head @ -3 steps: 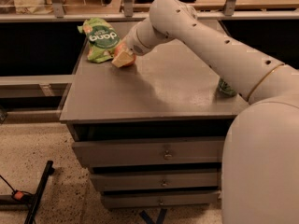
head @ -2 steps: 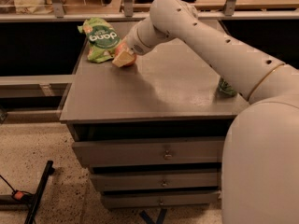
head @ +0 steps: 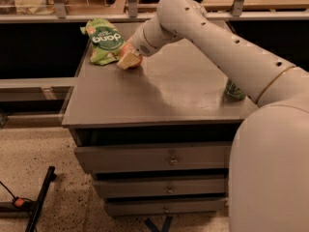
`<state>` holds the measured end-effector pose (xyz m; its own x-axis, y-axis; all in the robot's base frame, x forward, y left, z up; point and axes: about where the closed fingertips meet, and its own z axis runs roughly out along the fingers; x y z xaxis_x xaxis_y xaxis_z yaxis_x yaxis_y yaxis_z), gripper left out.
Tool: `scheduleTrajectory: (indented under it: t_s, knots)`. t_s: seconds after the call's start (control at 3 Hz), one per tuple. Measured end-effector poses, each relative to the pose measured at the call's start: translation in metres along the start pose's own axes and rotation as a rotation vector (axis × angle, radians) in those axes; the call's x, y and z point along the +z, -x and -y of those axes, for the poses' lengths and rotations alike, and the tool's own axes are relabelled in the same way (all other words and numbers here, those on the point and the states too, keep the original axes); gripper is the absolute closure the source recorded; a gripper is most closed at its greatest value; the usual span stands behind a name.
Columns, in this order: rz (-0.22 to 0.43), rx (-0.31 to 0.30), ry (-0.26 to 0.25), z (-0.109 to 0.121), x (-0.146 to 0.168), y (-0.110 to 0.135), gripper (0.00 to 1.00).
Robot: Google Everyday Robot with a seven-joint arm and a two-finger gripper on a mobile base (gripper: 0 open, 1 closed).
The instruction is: Move apple near green rice chip bag
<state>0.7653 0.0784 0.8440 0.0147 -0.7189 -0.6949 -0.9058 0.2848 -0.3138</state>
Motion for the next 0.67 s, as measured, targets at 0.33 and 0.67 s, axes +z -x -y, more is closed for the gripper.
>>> scheduleTrajectory:
  t_s: [0.33,0.67]
  knots:
    - [-0.001,-0.003,0.014,-0.0022,0.0031,0.0001,0.0]
    - [-0.002,-0.003,0.014,-0.0021,0.003,-0.0001,0.0]
